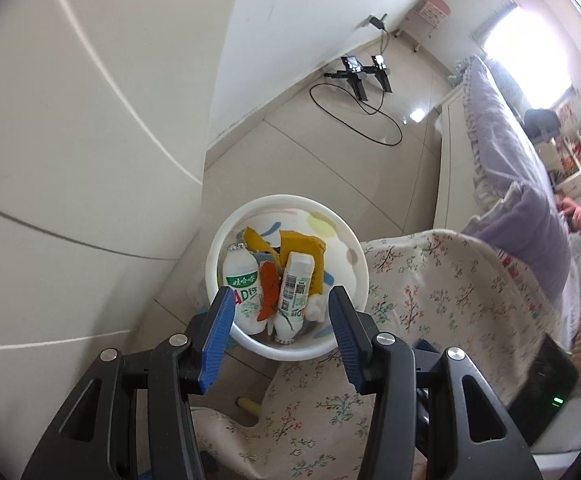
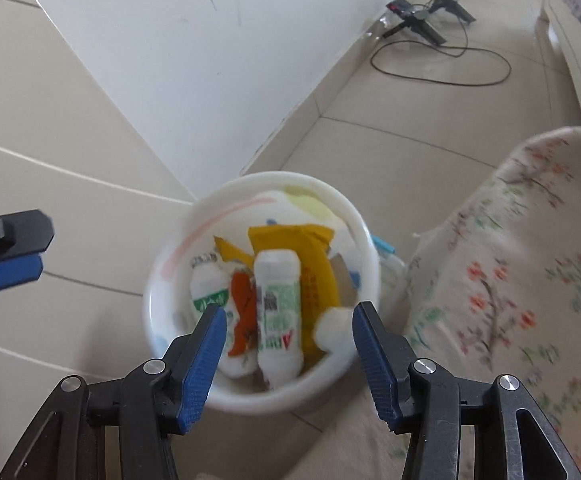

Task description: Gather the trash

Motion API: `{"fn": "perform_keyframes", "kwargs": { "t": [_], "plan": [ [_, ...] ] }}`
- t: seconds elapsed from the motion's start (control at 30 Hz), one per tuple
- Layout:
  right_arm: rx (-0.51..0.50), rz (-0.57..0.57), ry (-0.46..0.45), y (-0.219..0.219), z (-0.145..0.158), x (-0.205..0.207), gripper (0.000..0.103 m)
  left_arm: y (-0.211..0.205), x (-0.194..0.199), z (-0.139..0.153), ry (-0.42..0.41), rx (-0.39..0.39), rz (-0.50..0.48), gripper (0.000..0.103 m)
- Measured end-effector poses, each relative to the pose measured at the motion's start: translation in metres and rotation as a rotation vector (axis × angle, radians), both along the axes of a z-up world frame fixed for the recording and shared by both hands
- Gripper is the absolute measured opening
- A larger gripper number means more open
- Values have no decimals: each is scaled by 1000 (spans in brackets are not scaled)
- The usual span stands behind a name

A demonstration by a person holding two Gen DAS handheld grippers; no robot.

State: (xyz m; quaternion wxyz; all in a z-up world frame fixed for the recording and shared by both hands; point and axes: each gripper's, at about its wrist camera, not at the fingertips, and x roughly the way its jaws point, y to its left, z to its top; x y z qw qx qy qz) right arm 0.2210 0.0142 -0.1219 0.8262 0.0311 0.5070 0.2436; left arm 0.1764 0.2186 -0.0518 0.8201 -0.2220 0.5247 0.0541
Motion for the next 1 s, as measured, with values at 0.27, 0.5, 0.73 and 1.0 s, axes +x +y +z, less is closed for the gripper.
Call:
{"fn": "perform_keyframes", "kwargs": {
  "t": [0.27,0.5,0.73,1.0],
  "plan": [
    [80,-13,-50,-63,51,-72,69,-55,-51,-17,8,209,-79,70],
    [107,-109,-167,-119,91,-145,74,-114,-137,18,-147,263,-163,71],
    [62,-224,-300,-176,111,-243,81,-153,-228,51,-246,284,-183,73],
    [35,-385,-403,-216,122,-330,90,-196,-290,100,-372,412,-216,86]
  ]
}}
